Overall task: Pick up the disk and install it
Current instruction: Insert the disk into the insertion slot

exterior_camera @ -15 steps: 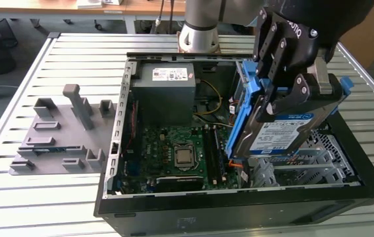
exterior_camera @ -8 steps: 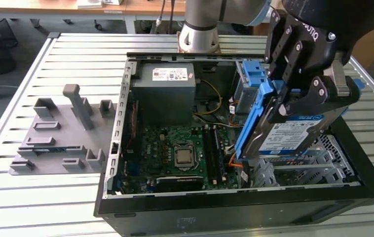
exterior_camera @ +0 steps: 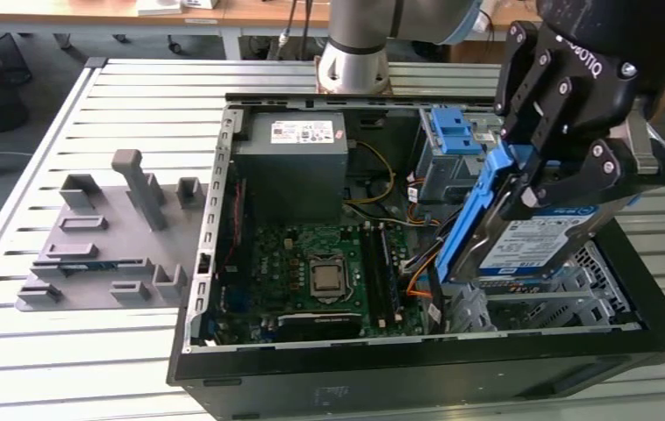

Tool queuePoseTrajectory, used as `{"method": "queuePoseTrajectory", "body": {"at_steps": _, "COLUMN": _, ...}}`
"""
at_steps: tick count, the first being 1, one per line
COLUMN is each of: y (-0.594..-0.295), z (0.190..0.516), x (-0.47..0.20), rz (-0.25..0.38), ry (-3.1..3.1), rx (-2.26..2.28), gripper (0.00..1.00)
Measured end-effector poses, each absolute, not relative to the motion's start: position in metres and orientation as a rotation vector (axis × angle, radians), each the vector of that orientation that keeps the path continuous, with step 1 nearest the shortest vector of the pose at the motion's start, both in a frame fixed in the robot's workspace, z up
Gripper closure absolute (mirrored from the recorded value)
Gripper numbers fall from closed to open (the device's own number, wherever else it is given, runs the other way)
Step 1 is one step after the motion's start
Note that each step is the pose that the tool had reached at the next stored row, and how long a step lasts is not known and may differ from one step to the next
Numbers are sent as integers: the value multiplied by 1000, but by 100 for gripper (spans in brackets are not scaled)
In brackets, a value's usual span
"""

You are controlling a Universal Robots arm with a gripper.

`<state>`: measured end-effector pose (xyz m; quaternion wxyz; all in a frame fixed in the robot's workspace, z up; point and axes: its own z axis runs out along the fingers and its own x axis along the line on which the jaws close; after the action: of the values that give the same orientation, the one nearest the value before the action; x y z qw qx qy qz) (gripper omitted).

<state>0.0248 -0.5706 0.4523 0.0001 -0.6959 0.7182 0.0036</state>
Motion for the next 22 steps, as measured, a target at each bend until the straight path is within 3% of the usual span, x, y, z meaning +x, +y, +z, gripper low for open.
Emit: {"method": "queuePoseTrajectory", "body": {"at_steps": 22, "y": -573, "z": 447, "x": 57, "rz": 19, "ry": 2251, "rx": -2199, "gripper": 63}}
